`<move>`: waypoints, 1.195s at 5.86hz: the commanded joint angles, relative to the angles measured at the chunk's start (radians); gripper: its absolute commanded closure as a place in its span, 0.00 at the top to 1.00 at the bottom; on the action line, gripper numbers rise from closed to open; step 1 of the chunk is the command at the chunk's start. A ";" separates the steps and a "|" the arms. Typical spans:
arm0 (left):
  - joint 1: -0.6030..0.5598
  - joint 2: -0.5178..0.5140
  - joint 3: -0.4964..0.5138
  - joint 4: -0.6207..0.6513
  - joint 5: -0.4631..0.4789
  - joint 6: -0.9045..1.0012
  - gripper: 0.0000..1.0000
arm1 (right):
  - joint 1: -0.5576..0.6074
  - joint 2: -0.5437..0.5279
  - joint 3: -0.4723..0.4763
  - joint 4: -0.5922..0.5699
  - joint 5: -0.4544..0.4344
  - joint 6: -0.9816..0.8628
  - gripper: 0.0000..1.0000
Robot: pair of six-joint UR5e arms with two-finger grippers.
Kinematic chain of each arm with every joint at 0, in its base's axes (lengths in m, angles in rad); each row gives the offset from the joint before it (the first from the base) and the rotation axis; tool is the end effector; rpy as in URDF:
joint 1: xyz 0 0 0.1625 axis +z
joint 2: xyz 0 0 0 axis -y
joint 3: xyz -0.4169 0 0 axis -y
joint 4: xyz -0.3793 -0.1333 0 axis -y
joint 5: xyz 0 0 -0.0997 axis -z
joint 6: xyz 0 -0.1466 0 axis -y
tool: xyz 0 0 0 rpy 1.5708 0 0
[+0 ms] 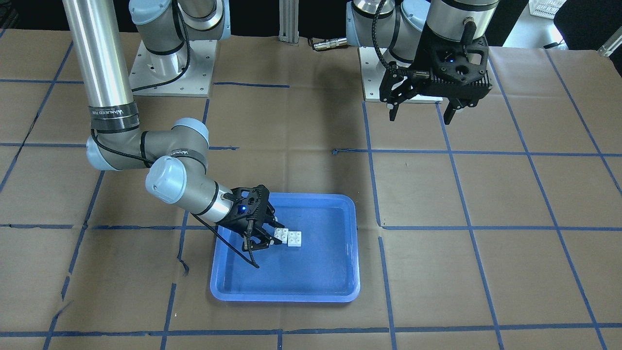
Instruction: Assemble white blocks and place on blue tray
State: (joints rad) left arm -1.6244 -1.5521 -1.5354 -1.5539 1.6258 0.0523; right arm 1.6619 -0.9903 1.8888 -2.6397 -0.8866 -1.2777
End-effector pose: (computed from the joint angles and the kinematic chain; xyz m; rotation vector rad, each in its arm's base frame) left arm -0.1508 -0.4734 0.4609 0.1603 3.0806 -0.1096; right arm 0.2780 -0.5594 0.1193 -1.6914 1.9488 -0.6962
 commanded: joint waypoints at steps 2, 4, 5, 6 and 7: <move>0.000 0.001 0.000 0.002 0.002 -0.003 0.99 | 0.002 0.007 0.000 -0.015 -0.002 0.000 0.27; -0.002 0.001 0.000 0.005 0.003 -0.005 0.99 | 0.002 0.016 -0.002 -0.029 -0.002 0.000 0.27; -0.002 0.001 0.000 0.005 0.003 -0.005 0.99 | 0.001 0.016 0.000 -0.029 -0.002 0.000 0.28; -0.002 0.001 0.000 0.005 0.005 -0.005 0.99 | 0.002 0.016 0.000 -0.029 -0.002 0.000 0.32; -0.002 0.001 0.000 0.005 0.005 -0.005 0.99 | 0.001 0.016 0.000 -0.029 0.000 0.003 0.43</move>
State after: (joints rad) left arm -1.6260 -1.5509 -1.5355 -1.5494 1.6302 0.0476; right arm 1.6636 -0.9742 1.8882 -2.6689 -0.8878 -1.2769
